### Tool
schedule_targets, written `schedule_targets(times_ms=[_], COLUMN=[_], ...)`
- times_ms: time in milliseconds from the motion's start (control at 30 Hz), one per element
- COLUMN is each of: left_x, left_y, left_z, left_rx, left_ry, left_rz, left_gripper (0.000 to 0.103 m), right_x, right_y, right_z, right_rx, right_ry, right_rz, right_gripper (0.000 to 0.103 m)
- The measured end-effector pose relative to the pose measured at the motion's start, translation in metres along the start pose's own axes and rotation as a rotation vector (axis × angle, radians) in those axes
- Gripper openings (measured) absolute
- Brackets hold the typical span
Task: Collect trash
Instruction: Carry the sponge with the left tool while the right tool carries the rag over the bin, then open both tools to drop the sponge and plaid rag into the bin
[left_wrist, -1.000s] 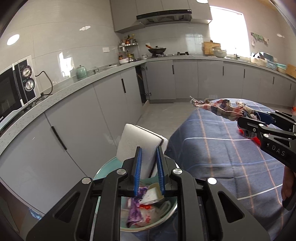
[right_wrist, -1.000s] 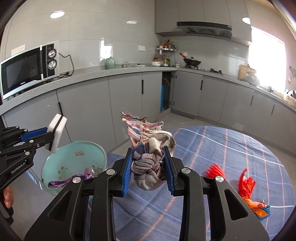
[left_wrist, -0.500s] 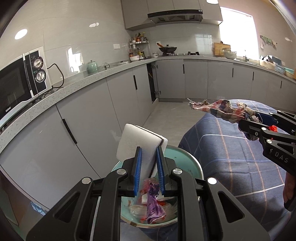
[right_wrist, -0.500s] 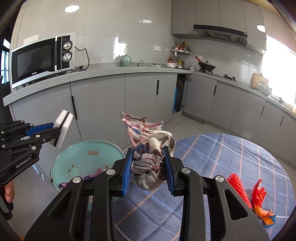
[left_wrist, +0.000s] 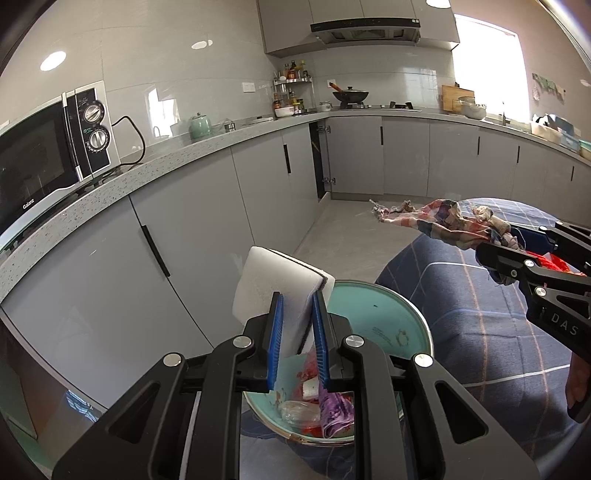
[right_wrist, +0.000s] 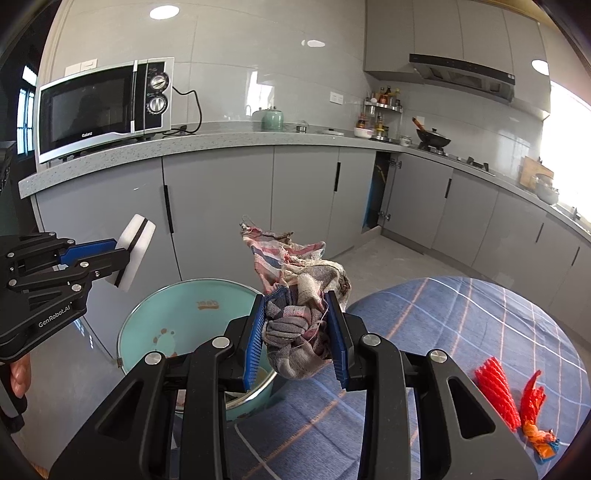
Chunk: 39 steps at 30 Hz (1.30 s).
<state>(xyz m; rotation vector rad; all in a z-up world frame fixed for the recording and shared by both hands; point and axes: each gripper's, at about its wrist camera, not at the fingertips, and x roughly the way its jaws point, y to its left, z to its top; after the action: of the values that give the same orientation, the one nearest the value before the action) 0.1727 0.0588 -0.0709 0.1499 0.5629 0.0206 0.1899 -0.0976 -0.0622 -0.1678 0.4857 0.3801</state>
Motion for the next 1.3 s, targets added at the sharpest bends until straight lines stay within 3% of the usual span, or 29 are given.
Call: schedule_targets(times_ms=[1000,1133,1233,1300], left_x=[0.007,0.011,0.013,0.015], left_y=[0.019,0.020,0.021,0.021], left_z=[-0.005,-0.006,-0.008,-0.008], left_rx=[-0.033,-0.036,-0.042,-0.041], left_ry=[0.022,0.030,0.036,0.040], left_rz=[0.015,0.010,0.015,0.014], left_gripper=[0.018,0.023,0.043,0.044], right_x=[0.017,0.022,0.024,0.025], right_y=[0.027,0.028,0.026,0.024], right_z=[0.001,-0.003,-0.005,-0.006], right_rx=[-0.062,-0.076,-0.068,-0.064], right_ry=[0.006,0.013,0.019,0.020], right_rz=[0.082,0.100,0.097,0.090], right_gripper=[0.034,0.047,0.053,0.055])
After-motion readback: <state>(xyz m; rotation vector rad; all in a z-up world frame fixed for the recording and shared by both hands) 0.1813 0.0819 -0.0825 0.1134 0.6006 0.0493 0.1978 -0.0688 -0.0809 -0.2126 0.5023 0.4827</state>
